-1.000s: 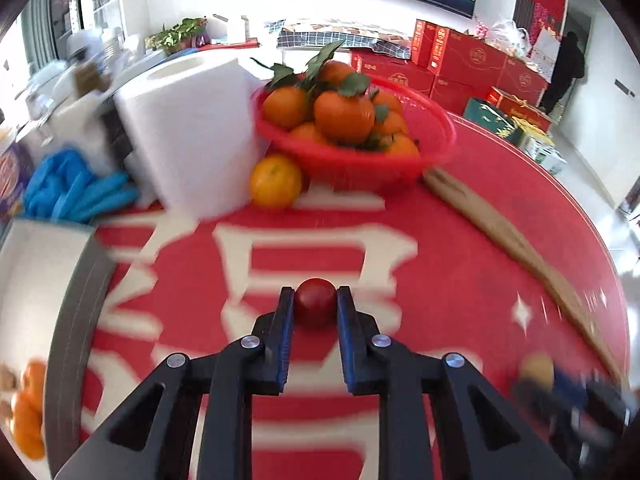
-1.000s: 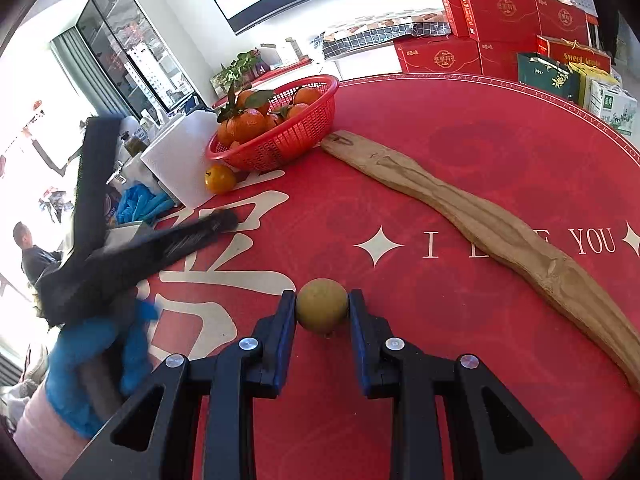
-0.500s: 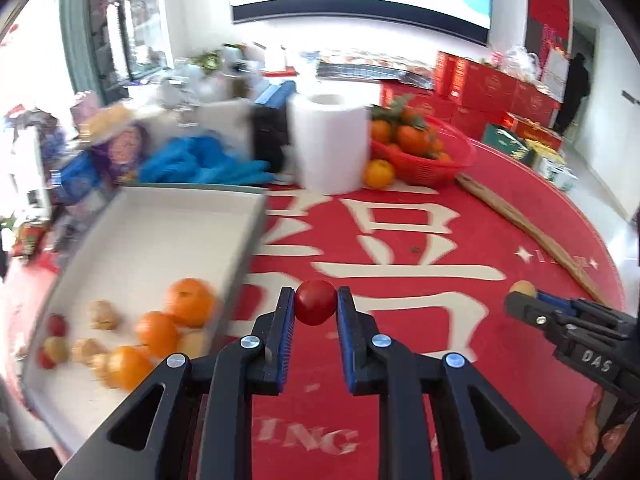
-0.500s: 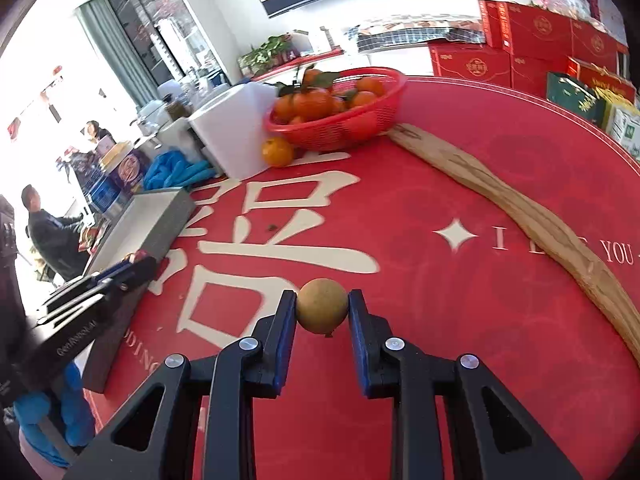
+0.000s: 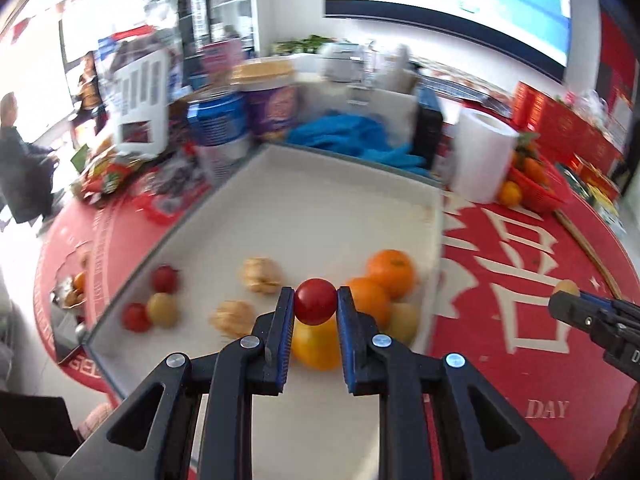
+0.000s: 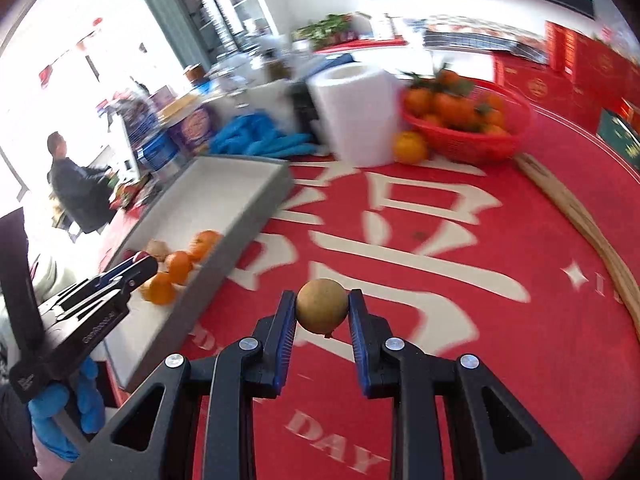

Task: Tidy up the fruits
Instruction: 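Carry both fruits over the white tray and open both tools to release them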

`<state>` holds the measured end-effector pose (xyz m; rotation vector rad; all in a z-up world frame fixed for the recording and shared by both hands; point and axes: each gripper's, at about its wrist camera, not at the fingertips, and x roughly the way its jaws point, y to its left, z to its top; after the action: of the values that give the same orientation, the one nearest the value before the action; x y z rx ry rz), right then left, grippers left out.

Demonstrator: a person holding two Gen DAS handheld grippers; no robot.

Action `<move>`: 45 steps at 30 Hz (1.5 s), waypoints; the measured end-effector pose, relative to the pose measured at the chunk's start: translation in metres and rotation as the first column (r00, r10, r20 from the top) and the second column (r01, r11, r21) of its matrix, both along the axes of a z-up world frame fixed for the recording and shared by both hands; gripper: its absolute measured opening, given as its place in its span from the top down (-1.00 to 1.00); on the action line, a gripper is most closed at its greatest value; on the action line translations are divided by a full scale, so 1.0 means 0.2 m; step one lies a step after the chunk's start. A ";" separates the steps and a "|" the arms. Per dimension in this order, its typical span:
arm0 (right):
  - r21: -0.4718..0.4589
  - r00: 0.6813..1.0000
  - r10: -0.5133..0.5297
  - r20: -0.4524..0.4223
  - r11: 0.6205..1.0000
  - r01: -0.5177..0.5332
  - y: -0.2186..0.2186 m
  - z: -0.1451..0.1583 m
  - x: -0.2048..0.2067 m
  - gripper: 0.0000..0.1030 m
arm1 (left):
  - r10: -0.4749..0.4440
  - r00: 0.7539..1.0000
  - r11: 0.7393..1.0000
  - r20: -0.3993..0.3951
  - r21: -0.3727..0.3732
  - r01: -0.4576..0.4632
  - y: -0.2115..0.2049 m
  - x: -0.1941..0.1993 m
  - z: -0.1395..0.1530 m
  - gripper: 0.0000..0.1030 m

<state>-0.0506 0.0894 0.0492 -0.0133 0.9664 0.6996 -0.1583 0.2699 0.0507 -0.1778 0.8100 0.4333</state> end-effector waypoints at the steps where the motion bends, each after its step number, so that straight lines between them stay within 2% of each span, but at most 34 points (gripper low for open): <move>1: -0.001 1.000 0.016 -0.001 1.000 -0.016 0.05 0.00 0.00 0.47 | 0.014 1.000 1.000 0.003 -0.004 -0.014 0.04 -0.01 0.00 0.56; 8: -0.022 0.992 0.127 -0.001 0.992 -0.127 0.37 0.02 -0.04 0.47 | 0.078 0.997 0.996 -0.018 -0.041 -0.078 0.18 -0.04 -0.08 0.56; 10: -0.044 0.988 0.153 0.008 0.987 -0.153 0.46 0.02 -0.05 0.47 | 0.091 0.996 0.996 -0.011 -0.018 -0.092 0.19 -0.05 -0.09 0.56; 16: -0.095 0.981 0.191 0.013 0.977 -0.189 0.63 -0.01 -0.05 0.47 | 0.086 0.996 0.996 -0.002 -0.037 -0.086 0.21 -0.04 -0.09 0.56; 28: -0.141 0.981 0.193 0.011 0.972 -0.189 0.72 -0.06 0.00 0.47 | 0.104 0.995 0.994 0.001 -0.035 -0.104 0.25 -0.01 -0.10 0.55; 35: -0.186 0.976 0.205 0.077 0.964 -0.188 0.79 -0.05 0.01 0.47 | 0.122 0.992 0.992 0.010 -0.033 -0.121 0.27 0.03 -0.13 0.54; 41: -0.205 0.974 0.205 0.097 0.962 -0.182 0.84 -0.05 0.05 0.47 | 0.137 0.991 0.990 0.005 -0.027 -0.137 0.25 0.03 -0.14 0.54; 45: -0.224 0.973 0.207 0.104 0.958 -0.180 0.88 -0.05 0.08 0.47 | 0.133 0.991 0.989 -0.021 -0.062 -0.134 0.26 0.04 -0.16 0.54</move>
<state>-0.0349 0.2647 0.0398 -0.3426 0.9220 0.7627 -0.1502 0.3224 0.0187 -0.2889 0.8320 0.5365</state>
